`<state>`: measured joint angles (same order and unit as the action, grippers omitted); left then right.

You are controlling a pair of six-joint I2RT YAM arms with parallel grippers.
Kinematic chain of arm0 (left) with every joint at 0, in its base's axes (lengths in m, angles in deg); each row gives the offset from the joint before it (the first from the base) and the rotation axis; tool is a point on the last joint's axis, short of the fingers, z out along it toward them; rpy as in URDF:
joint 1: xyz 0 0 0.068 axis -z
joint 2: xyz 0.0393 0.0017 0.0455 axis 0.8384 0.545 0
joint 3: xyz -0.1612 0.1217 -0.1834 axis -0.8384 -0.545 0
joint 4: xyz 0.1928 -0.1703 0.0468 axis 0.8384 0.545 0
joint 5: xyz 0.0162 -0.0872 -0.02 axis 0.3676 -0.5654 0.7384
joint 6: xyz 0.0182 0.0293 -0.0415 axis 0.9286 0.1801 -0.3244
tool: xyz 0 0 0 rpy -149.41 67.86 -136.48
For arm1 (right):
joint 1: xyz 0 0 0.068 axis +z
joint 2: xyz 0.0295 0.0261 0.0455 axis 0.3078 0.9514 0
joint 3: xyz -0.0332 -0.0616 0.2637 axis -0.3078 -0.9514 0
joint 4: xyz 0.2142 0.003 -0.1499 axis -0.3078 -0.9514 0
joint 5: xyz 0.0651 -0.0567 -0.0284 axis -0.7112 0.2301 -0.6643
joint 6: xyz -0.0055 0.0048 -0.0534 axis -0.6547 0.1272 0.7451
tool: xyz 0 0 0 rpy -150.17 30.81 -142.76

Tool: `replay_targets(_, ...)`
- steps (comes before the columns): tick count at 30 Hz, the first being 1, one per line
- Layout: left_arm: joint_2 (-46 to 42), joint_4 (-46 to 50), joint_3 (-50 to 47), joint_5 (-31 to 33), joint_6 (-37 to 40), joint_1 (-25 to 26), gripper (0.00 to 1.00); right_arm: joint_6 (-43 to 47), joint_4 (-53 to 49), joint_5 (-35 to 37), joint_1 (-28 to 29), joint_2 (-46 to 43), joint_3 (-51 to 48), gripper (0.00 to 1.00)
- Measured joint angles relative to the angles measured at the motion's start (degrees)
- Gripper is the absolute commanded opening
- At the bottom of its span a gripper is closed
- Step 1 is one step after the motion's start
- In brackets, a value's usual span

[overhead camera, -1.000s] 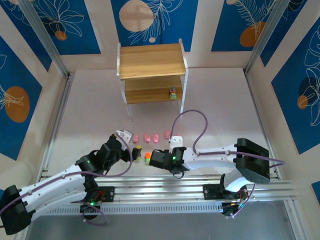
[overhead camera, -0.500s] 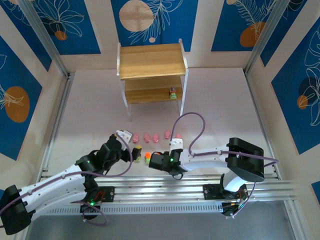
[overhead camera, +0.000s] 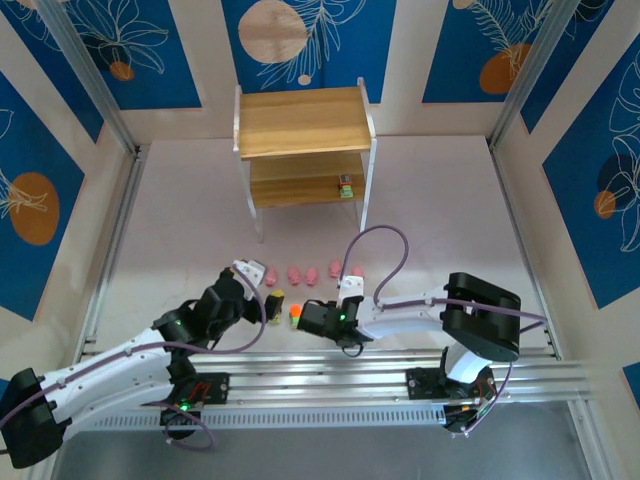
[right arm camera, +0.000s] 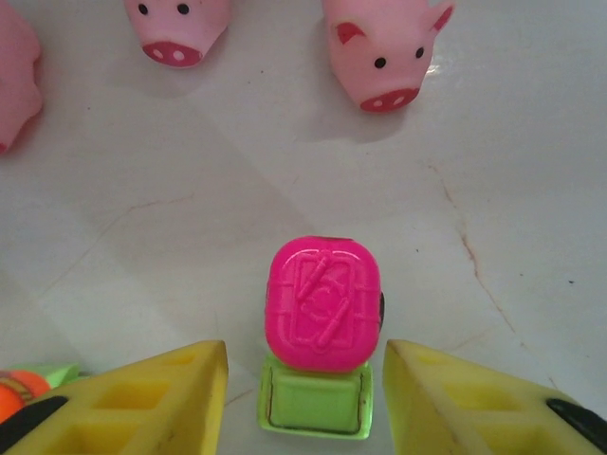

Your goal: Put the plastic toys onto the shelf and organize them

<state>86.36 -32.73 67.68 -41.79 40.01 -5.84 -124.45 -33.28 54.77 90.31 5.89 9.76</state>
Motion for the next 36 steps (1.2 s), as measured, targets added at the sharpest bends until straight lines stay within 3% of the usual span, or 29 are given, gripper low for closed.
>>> replay_targets(36, 1.7, -0.2, 0.0, 0.0, 0.0, 0.0, 0.95, -0.9, 3.0, -0.6, -0.2, 1.6, -1.6, 0.41)
